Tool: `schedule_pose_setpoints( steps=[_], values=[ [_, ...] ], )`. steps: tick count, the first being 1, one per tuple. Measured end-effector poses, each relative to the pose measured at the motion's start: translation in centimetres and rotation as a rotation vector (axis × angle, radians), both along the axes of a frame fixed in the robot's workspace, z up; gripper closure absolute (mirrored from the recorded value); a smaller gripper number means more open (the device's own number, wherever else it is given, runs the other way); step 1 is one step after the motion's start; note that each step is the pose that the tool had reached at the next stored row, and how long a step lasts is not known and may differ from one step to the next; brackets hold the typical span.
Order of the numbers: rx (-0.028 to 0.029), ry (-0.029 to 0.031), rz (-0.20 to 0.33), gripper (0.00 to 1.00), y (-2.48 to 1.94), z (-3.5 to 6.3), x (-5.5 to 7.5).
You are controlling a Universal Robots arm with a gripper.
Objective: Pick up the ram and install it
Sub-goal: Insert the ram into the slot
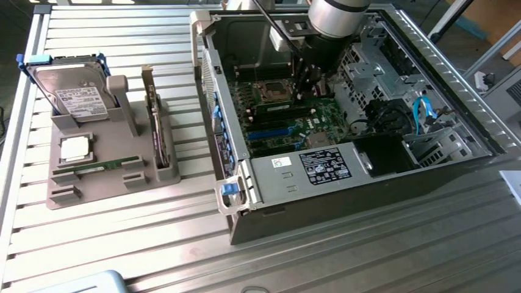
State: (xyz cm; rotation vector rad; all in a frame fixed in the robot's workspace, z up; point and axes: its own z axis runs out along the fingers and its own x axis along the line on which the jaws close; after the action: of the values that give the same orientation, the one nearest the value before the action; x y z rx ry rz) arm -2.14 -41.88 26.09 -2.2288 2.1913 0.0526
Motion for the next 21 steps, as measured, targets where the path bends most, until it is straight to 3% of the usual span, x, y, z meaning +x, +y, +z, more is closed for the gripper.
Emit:
schedule_pose_setpoints(
  steps=[21],
  values=[
    [0.0018,-0.0001,-0.028,0.88,0.13,-0.63,0.28]
  ],
)
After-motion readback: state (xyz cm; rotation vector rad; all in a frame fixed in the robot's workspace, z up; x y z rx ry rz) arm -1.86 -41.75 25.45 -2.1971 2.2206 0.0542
